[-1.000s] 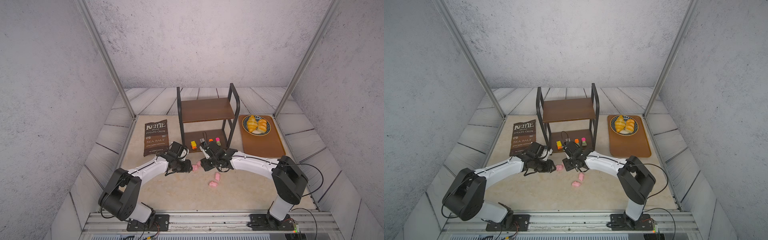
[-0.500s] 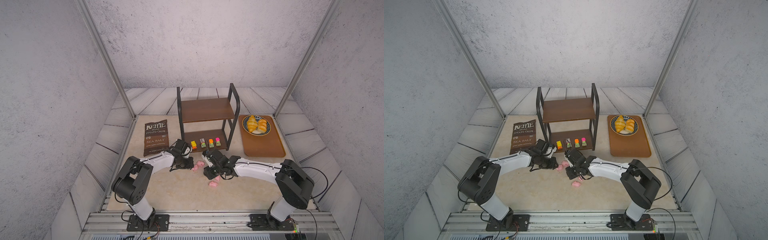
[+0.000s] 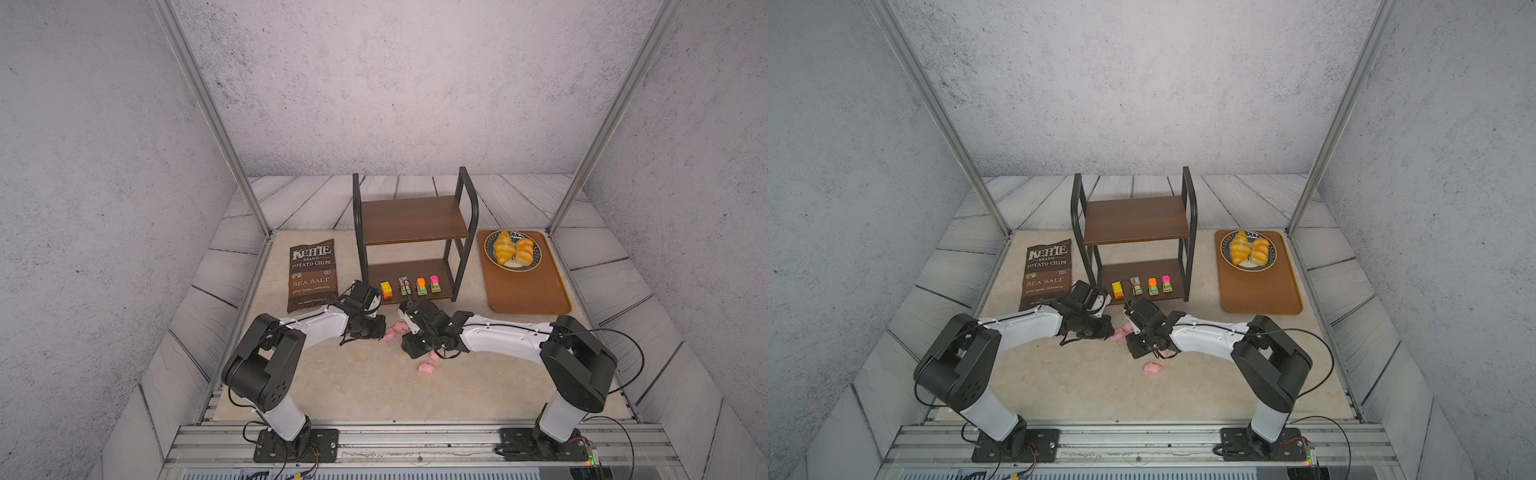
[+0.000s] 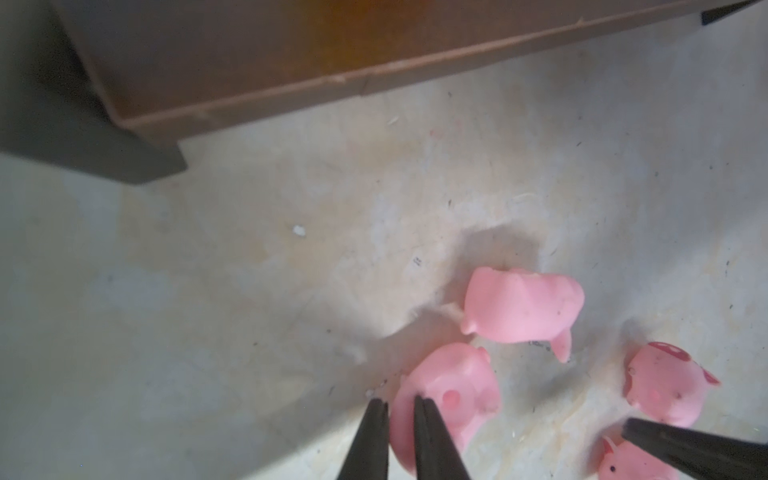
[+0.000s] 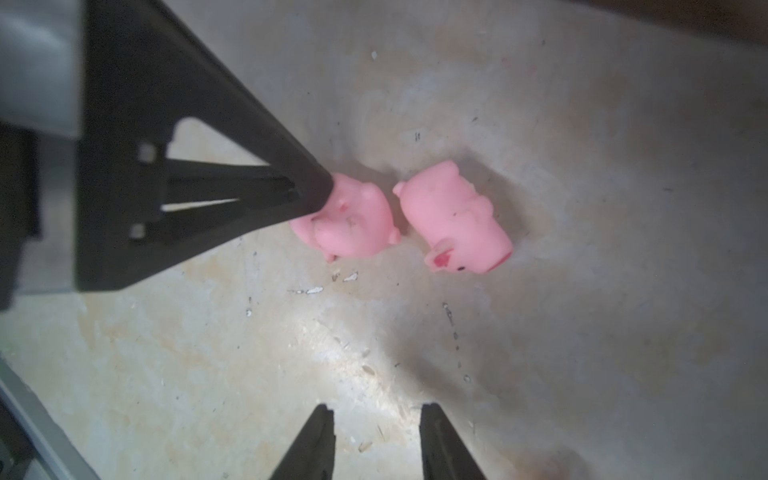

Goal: Organize plastic toys on shelves
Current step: Adjust the plastic toy at the center of the board.

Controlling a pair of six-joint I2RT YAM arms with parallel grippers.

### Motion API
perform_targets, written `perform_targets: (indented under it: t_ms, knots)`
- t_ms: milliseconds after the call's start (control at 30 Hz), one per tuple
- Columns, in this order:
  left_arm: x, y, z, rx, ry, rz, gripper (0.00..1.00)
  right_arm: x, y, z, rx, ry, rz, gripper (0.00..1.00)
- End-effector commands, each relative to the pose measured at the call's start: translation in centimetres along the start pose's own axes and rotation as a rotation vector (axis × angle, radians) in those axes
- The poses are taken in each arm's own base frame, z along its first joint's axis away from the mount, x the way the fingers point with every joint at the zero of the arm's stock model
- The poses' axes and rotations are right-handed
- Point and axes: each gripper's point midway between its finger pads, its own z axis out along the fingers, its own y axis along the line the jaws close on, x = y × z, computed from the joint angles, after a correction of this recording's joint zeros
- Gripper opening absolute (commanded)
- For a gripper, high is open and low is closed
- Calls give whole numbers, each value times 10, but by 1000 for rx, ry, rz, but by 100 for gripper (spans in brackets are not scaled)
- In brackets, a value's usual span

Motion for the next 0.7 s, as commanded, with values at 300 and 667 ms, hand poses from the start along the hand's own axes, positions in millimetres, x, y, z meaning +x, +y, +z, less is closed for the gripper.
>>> perform_targets:
  t_ms: [300, 667]
  knots:
    - [33, -3, -39, 49, 26, -97, 19, -3, 0, 18, 20, 22, 33, 38]
    - [-7, 0, -49, -9, -120, -12, 30, -9, -2, 27, 41, 25, 54, 30]
